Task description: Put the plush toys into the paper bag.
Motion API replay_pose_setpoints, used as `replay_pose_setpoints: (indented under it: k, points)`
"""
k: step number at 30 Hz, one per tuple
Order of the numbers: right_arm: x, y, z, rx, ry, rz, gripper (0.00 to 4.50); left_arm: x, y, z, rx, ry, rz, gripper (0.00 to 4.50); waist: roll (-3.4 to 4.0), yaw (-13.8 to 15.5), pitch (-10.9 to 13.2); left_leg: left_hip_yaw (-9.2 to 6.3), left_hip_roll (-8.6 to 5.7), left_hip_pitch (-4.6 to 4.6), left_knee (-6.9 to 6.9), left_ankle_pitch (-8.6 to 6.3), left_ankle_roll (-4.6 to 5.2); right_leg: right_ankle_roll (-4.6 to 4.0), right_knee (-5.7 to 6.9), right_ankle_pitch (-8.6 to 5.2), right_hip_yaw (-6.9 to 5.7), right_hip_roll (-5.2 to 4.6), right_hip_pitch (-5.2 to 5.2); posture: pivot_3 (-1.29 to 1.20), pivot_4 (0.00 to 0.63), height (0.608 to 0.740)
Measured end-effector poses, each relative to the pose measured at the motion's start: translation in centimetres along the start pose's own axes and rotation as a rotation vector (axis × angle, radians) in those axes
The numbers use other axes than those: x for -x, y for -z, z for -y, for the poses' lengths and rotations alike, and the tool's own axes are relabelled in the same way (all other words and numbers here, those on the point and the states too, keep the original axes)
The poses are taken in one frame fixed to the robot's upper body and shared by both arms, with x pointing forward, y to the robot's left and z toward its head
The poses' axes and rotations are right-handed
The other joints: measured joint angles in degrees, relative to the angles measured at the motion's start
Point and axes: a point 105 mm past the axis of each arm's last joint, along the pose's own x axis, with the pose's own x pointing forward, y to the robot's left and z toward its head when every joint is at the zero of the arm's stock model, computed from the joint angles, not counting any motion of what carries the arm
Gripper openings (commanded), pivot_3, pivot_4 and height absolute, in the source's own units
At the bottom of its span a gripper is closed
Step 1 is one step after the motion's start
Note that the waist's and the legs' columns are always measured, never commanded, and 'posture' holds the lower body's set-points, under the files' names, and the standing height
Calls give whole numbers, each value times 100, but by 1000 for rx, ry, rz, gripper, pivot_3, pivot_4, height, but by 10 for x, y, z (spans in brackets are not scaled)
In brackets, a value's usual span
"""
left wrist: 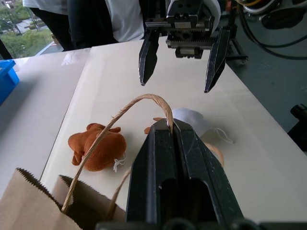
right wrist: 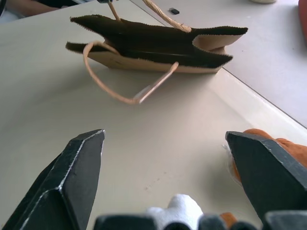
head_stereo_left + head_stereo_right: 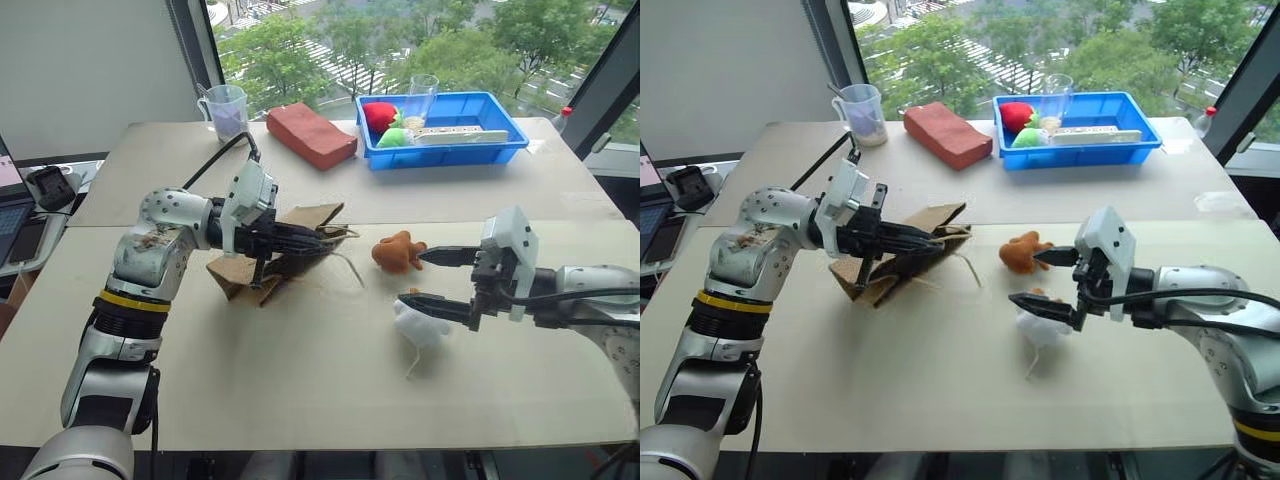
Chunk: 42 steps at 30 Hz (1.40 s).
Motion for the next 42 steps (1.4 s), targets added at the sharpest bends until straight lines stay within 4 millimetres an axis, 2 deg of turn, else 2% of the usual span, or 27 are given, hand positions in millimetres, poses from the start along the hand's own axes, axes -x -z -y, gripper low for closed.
replay_pose_setpoints:
  k: [3, 9, 10, 13, 17, 23, 26, 29, 30, 37, 42]
  points:
    - [-19, 1, -4, -15, 0, 46, 2264, 1, 1, 0, -1, -9, 0, 0, 0, -13, 0, 1, 0, -1, 1, 1, -1, 0, 1, 0, 3, -2, -2, 0, 150, 740]
    - [-49, -14, -3, -8, 6, 142, 178, 0, -1, 0, -7, -21, 2, 0, 0, -30, 0, -3, 0, -1, 1, 1, -1, -1, 2, 1, 2, 0, -5, 0, 150, 740]
    - [-53, -12, -3, -12, 3, 143, 34, 1, -1, 0, -7, -24, 2, 0, 0, -25, 0, -7, -1, -1, 1, 0, -1, -1, 3, 0, 0, 0, -5, 0, 150, 740]
    - [-76, -11, -4, -50, -11, 185, 34, 2, 0, -1, -5, -40, 4, 0, 0, -43, 0, -6, -1, -1, 1, 1, -3, -1, 5, 1, 1, 1, -7, 0, 150, 740]
    - [-107, 1, -9, -118, -34, 208, 34, 1, -1, -1, -9, -48, 6, 0, 1, -61, 0, -5, -2, -1, 1, 2, -4, -2, 38, 1, 5, 1, -12, 0, 150, 740]
    - [-146, -4, -17, -145, -72, 279, 34, 2, 2, -2, -2, -72, 4, 0, 2, -111, -1, -12, 0, -1, 2, 5, -10, -2, 65, 1, 6, 4, -24, 0, 150, 740]
    - [-161, 13, -17, -151, -59, 236, 34, 5, 1, -5, -2, -97, -1, 0, 2, -126, -1, -14, -3, -1, 2, 5, -10, -2, 64, 1, 6, 3, -24, 0, 150, 740]
    - [-175, 49, -15, -135, -19, 93, 34, 9, -1, -9, -6, -134, 1, 0, 2, -155, -1, -14, -3, -1, 2, 6, -12, -2, 70, 1, 6, 6, -28, 0, 150, 740]
    - [-177, 58, -15, -126, -9, 58, 34, 11, -3, -11, -13, -145, 1, 0, 2, -165, -1, -15, -3, -2, 2, 7, -13, -2, 71, 1, 6, 6, -29, 0, 150, 740]
    - [-194, 57, -18, -76, 4, 61, 34, 39, -36, -46, -102, -369, 22, 0, -3, -287, -5, -20, -1, 43, -6, 17, -33, -9, 68, 5, 19, 15, -11, 0, 150, 740]
    - [-206, 55, -7, -103, 99, 51, 34, 58, -63, -66, -184, -552, 66, 0, -5, -319, -5, -19, 14, 79, -28, 25, -48, -25, 69, 15, 33, 40, 7, 0, 150, 740]
